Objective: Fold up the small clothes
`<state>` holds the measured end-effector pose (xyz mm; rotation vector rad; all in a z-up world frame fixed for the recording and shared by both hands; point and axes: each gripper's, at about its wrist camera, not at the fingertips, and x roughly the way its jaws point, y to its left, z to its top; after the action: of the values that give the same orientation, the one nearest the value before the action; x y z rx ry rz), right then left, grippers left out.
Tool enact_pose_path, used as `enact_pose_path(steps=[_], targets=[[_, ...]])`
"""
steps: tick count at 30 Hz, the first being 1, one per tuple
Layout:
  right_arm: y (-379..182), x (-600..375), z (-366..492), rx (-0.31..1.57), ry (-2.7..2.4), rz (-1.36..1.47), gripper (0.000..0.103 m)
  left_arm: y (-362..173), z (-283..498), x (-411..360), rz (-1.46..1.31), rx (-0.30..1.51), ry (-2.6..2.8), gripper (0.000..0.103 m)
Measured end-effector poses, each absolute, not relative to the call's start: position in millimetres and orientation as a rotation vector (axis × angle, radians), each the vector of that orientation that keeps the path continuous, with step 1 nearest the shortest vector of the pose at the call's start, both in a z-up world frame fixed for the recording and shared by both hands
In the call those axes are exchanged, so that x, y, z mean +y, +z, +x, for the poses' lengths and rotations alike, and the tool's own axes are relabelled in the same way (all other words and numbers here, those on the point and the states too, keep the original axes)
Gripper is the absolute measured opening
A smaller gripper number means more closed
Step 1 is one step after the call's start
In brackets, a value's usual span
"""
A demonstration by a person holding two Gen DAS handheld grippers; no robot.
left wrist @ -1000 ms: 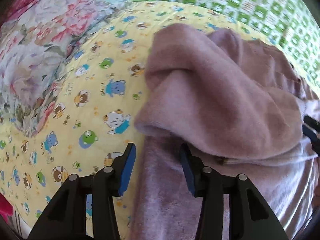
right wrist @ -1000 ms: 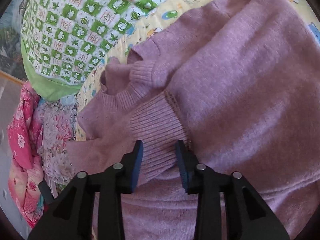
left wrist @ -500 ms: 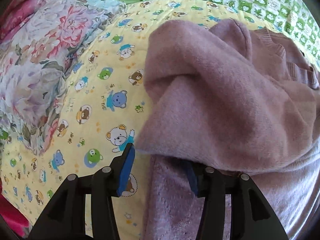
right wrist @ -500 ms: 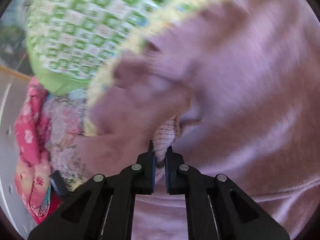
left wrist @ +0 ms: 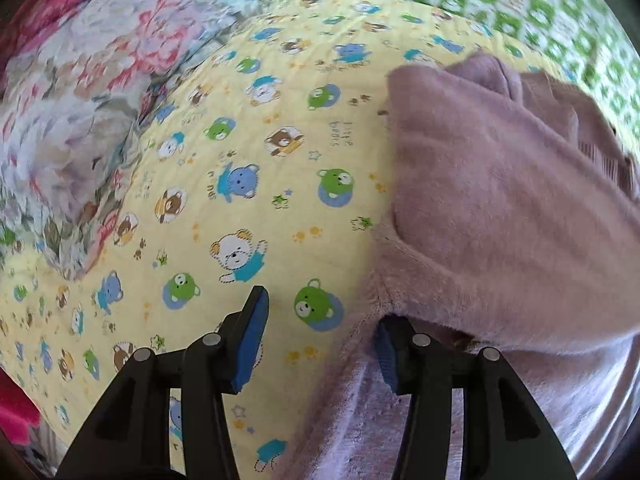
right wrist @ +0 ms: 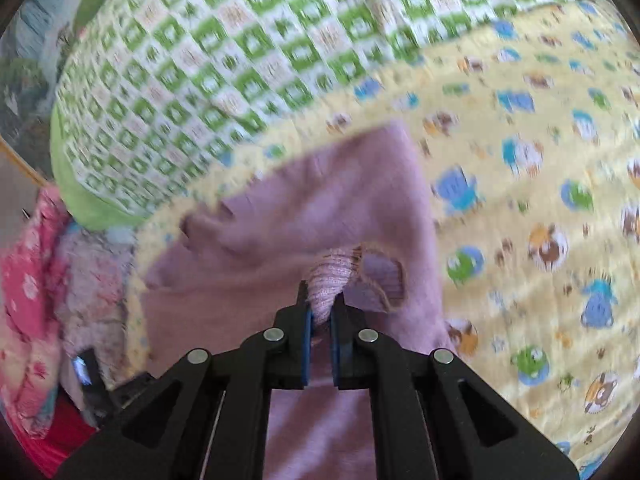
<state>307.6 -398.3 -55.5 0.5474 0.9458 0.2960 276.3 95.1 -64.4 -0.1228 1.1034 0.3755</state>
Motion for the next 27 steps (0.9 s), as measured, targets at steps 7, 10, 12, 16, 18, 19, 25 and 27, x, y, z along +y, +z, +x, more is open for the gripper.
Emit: enact_pose_path(steps=[7, 10, 12, 16, 18, 19, 25, 27], targets=[[-84.1, -390.8, 305.0, 1.044, 0.259, 0.456, 0.010, -65.1, 265.9, 110.2, -0.226, 1.103, 0.366, 0.055], [-85.1, -390.3, 300.7, 1.112, 0.237, 0.428, 0.022, -65.8, 263.0, 110.3, -0.214, 1.110, 0.341, 0.055], [-74.8, -394.3, 291.5, 1.096, 0.211, 0.432, 0.026, -62.2, 256.4, 110.1, -0.183, 1.109, 0.326, 0.056], [-40.1, -389.3, 277.4, 1.004, 0.211, 0.408, 0.050, -40.6, 229.8, 117.9, -0.190, 1.104, 0.263, 0.057], [-23.5, -367.6, 284.7, 0.986, 0.321, 0.412, 0.050, -21.9, 213.5, 119.5, -0.222, 1.076, 0.251, 0.055], [-16.7, -350.9, 291.7, 0.989, 0.386, 0.405, 0.050, -14.7, 208.5, 117.5, -0.245, 1.062, 0.228, 0.055], [1.1, -212.4, 347.4, 1.077, 0.782, 0.467, 0.050, -20.7, 221.2, 85.4, -0.546, 1.117, -0.029, 0.059], [0.7, -159.5, 365.9, 1.124, 0.839, 0.418, 0.050, -35.2, 236.5, 78.9, -0.617, 1.151, -0.028, 0.059]])
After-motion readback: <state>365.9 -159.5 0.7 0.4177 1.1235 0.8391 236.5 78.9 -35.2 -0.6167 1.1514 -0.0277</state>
